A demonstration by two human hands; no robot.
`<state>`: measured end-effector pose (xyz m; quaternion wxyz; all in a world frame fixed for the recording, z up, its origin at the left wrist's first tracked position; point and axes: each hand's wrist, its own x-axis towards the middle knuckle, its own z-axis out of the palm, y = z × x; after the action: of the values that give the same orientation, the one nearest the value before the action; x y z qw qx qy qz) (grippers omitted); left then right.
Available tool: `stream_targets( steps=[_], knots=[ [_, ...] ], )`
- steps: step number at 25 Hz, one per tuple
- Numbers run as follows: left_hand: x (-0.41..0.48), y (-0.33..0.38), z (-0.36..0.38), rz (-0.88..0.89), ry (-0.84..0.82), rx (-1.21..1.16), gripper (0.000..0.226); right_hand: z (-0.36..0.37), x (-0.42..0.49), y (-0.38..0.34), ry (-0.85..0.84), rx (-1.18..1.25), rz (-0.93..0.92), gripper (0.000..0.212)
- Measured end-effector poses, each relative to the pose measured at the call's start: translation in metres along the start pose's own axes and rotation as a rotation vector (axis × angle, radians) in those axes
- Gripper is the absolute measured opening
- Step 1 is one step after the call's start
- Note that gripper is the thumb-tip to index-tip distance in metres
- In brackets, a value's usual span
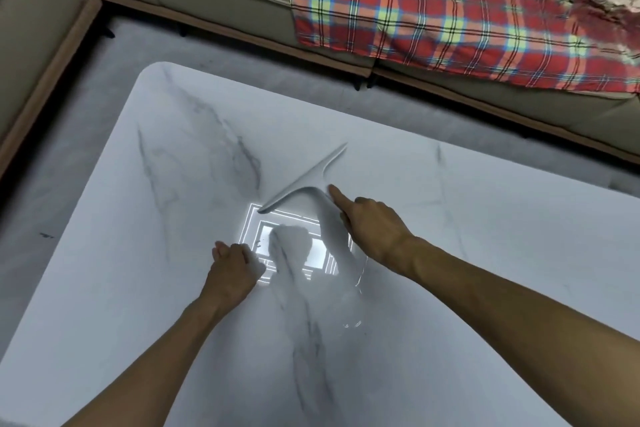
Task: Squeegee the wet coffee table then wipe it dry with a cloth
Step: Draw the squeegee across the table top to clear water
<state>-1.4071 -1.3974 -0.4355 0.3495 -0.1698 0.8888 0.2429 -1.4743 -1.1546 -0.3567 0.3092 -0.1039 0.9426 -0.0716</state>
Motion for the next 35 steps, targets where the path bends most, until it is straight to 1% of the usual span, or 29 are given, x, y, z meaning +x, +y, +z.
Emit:
stream_targets(
  steps=[2,4,8,10,13,15,17,18,20,21,23,25,26,30,32,34,35],
  knots=[
    [-0.011,-0.008,0.012,0.026,0.032,0.019,0.038,0.015,-0.015,0.012,-0.013,-0.05,-0.019,0.058],
    [-0.027,-0.008,0.034,0.021,0.029,0.043,0.04,0.025,-0.036,0.037,-0.02,-0.076,-0.029,0.06],
    [-0.068,0.011,0.09,0.005,-0.011,0.107,0.038,0.042,-0.081,0.102,-0.023,-0.089,-0.022,0.061],
    [-0.087,0.024,0.11,-0.007,-0.014,0.081,0.035,0.05,-0.106,0.134,-0.02,-0.094,-0.01,0.06],
    [-0.122,0.044,0.141,0.021,-0.074,0.094,0.033,0.052,-0.142,0.185,-0.035,-0.124,-0.004,0.06],
    [-0.137,0.053,0.155,0.035,-0.092,0.079,0.032,0.048,-0.161,0.203,-0.039,-0.138,0.005,0.059],
    [-0.147,0.06,0.159,0.038,-0.084,0.015,0.022,0.04,-0.168,0.205,-0.009,-0.146,0.002,0.058],
    [-0.152,0.062,0.16,0.042,-0.068,-0.011,0.022,0.036,-0.165,0.199,0.034,-0.156,-0.022,0.057],
    [-0.159,0.059,0.162,0.01,-0.055,-0.079,0.026,0.03,-0.145,0.172,0.122,-0.134,-0.095,0.057],
    [-0.161,0.054,0.163,-0.002,-0.072,-0.094,0.02,0.031,-0.13,0.154,0.144,-0.122,-0.129,0.057],
    [-0.162,0.043,0.163,-0.02,-0.164,-0.069,0.009,0.039,-0.105,0.122,0.128,-0.119,-0.18,0.057],
    [-0.163,0.033,0.163,-0.042,-0.231,-0.056,0.016,0.055,-0.098,0.109,0.073,-0.115,-0.199,0.058],
    [-0.163,0.031,0.164,-0.037,-0.244,-0.058,0.018,0.064,-0.104,0.113,0.051,-0.117,-0.2,0.059],
    [-0.171,0.026,0.176,0.01,-0.227,-0.11,0.01,0.085,-0.153,0.158,0.007,-0.147,-0.177,0.058],
    [-0.173,0.024,0.18,0.022,-0.181,-0.12,0.009,0.085,-0.178,0.182,-0.024,-0.183,-0.136,0.061],
    [-0.177,0.024,0.181,0.011,-0.101,-0.137,0.007,0.077,-0.199,0.2,-0.055,-0.218,-0.081,0.061],
    [-0.178,0.023,0.18,-0.002,-0.051,-0.139,0.012,0.073,-0.206,0.205,-0.061,-0.246,-0.06,0.061]
  ],
)
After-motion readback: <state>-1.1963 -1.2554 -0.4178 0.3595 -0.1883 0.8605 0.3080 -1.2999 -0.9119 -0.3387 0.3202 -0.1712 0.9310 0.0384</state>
